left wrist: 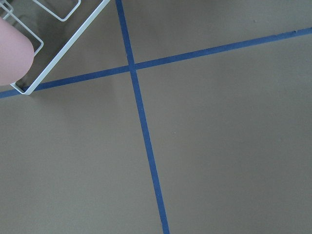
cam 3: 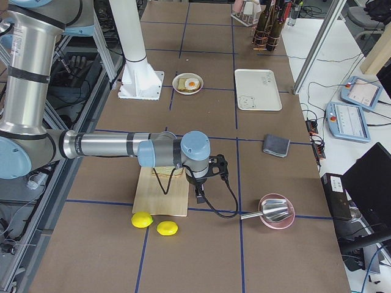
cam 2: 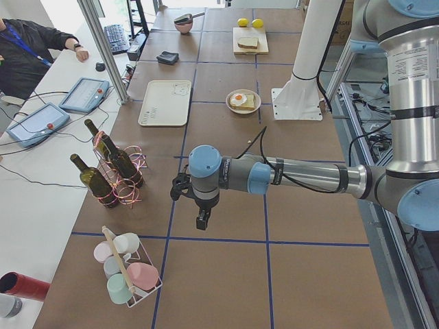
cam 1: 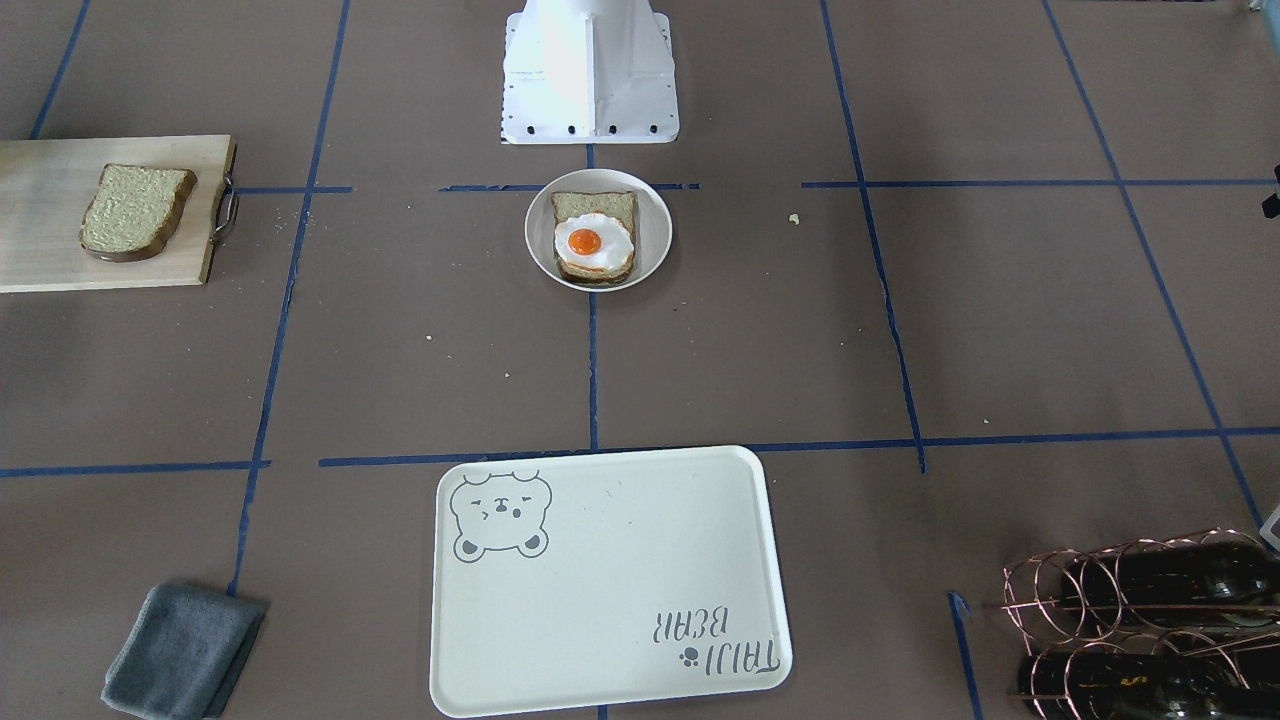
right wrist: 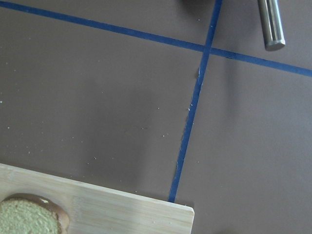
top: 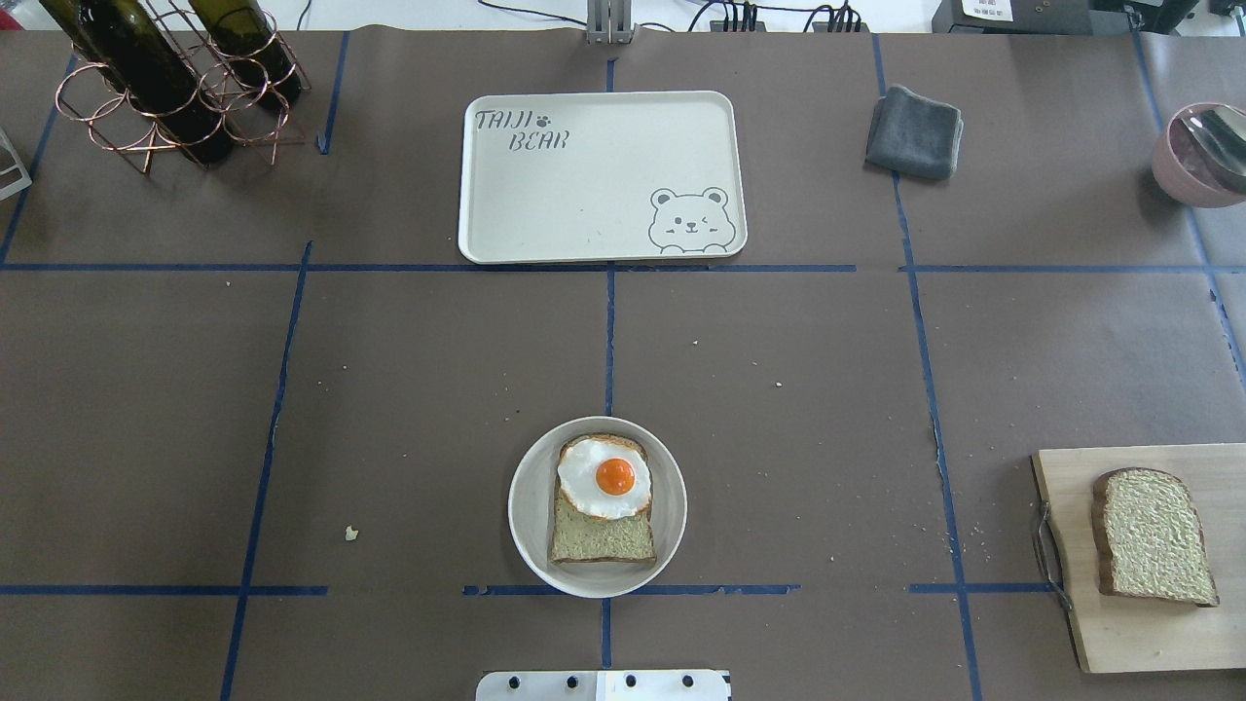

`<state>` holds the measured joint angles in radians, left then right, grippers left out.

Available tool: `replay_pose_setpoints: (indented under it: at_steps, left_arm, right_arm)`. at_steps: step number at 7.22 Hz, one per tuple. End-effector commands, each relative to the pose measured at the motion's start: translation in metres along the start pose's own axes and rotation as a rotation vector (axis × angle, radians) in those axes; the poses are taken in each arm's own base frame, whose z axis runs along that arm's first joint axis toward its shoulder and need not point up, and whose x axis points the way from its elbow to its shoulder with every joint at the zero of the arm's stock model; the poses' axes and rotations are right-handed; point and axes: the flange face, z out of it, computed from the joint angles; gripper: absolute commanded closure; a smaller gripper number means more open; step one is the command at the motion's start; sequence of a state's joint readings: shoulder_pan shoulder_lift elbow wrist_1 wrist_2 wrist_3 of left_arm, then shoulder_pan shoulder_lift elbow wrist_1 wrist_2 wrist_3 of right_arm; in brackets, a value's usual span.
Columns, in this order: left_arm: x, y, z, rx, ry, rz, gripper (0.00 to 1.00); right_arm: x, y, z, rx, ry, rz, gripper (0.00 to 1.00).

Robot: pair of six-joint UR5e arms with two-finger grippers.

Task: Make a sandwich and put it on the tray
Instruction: 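Move the right gripper down toward the bread slice on the wooden board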

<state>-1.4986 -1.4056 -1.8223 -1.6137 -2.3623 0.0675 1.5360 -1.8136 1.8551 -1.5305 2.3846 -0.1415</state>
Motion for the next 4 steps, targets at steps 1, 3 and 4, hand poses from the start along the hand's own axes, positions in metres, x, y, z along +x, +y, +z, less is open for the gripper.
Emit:
replay_pose_setpoints:
  at_steps: [1, 3, 4]
  left_arm:
    - [0.0007, -0.0027, 0.0009, 0.0, 0.0, 0.004, 0.0]
    - [0.0009, -0.0034, 0.001, 0.0, 0.003, 0.004, 0.0]
    - [0.0007, -0.0032, 0.0026, -0.003, 0.008, 0.003, 0.0]
  right_arm:
    - [-0.0027, -0.0024, -0.0012, 0.006, -0.014, 0.01, 0.0]
    - [0.0029, -0.003, 0.0071, 0.013, -0.048, 0.017, 0.0]
    - [-0.003, -0.0015, 0.004, 0.054, -0.068, -0.011, 0.0]
